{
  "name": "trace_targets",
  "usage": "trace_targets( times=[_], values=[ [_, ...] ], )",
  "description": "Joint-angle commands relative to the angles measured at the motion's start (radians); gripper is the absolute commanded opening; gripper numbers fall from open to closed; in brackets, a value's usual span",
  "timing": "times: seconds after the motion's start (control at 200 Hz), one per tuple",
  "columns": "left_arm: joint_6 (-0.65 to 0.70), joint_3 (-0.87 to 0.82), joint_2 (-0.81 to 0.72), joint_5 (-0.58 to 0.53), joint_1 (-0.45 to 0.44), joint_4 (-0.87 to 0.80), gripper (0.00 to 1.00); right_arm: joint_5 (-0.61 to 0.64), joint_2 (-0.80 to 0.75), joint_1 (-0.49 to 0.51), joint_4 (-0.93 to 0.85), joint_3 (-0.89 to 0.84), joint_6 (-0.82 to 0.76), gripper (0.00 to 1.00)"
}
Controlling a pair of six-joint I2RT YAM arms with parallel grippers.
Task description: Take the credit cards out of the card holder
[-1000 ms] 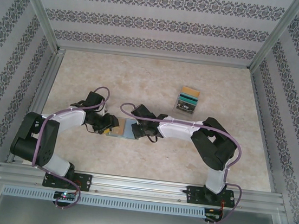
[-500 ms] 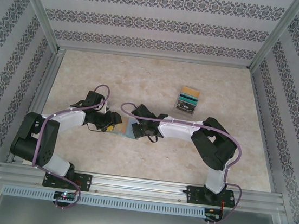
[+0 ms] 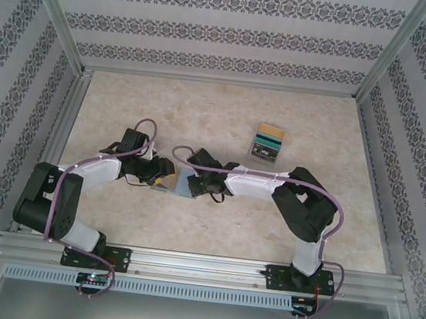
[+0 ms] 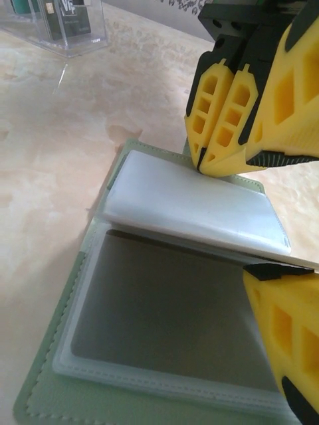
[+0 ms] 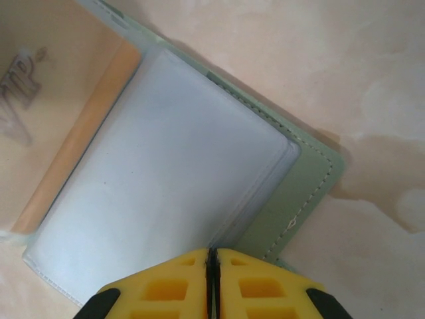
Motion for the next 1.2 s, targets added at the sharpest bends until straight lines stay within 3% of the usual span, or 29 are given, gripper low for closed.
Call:
trace_targets(
  times=[0.0,0.105,0.275,0.495,0.674,0.864,1.194],
  values=[
    [0.020,0.009,-0.018,-0.079,-0.004,-0.065,0.42,0.005,-0.005,-0.015,-0.020,-0.008,0.013,0.14],
    [0.028,0.009,-0.024,-0.113,-0.003,-0.085,0.41,0.004,-0.003,-0.015,-0.022,-0.009,0.013,0.14],
    [-0.005,-0.010,-0.031,-0.014,-0.005,0.011,0.39,0.001,0.000,-0.018,-0.021,-0.011,0.012,0.14],
    [0.015,-0.001,-0.087,-0.165,-0.007,-0.090,0.44,-0.006,0.002,-0.017,-0.020,-0.007,0.020,0.14],
    [0.017,-0.002,-0.066,-0.116,-0.006,-0.057,0.44,-0.008,0.005,-0.016,-0.018,-0.010,0.023,0.14],
    [0.019,-0.001,-0.082,-0.196,-0.006,-0.085,0.44,-0.014,0.011,-0.010,-0.021,-0.001,0.025,0.14],
    [-0.020,-0.015,0.003,0.003,-0.008,0.064,0.40,-0.014,0.016,-0.008,-0.022,0.003,0.027,0.14]
  ],
)
